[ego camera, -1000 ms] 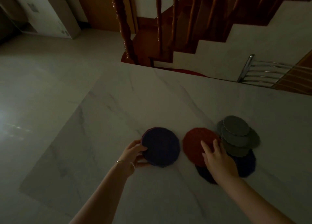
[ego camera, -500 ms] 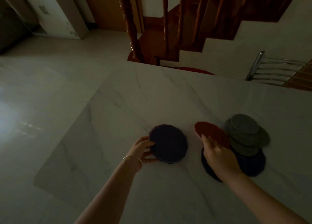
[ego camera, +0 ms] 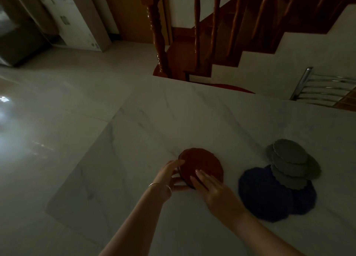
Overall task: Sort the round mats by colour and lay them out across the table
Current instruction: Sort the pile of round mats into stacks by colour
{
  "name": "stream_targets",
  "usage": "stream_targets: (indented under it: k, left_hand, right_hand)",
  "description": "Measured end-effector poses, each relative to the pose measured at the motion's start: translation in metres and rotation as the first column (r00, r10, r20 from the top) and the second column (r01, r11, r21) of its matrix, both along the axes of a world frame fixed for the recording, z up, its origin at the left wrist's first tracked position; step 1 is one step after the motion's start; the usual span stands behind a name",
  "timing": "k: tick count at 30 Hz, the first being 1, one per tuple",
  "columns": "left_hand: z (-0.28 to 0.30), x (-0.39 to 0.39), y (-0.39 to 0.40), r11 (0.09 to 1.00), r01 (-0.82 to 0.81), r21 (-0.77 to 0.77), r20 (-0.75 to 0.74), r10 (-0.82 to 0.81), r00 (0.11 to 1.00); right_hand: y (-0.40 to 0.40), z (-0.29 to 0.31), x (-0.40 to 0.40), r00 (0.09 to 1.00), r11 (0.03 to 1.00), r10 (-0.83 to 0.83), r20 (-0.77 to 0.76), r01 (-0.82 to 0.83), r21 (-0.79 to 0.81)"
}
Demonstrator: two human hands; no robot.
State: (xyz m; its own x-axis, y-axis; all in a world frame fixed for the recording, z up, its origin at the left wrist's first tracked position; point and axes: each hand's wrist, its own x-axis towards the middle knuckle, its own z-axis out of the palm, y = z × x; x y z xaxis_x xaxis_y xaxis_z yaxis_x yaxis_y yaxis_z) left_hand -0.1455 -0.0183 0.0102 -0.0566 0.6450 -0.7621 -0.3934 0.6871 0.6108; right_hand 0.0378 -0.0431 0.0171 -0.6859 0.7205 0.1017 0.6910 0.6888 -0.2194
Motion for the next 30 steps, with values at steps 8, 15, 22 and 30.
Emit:
stream_targets:
  k: [8,15,22,30]
  left_hand:
    - [-0.006,0.004,-0.005,0.999,0.040,0.031,-0.087,-0.037,0.996]
    - [-0.023,0.003,-0.010,1.000,0.011,0.018,-0.075,-0.009,0.997]
    - [-0.029,0.003,-0.009,1.000,-0.008,0.003,-0.072,0.008,0.997]
    - [-0.015,0.011,-0.008,0.998,-0.046,-0.045,-0.051,0.044,0.998]
  right_hand:
    - [0.002,-0.007,0.036,0.912,0.874,-0.387,-0.139,0.315,-0.370]
    - [-0.010,-0.029,0.105,0.764,0.706,-0.493,0.415,0.631,-0.322]
    - [-0.006,-0.023,0.106,0.785,0.808,-0.345,0.515,0.527,-0.262]
    - [0.024,0.041,0.089,0.784,0.809,-0.544,-0.297,0.585,0.062]
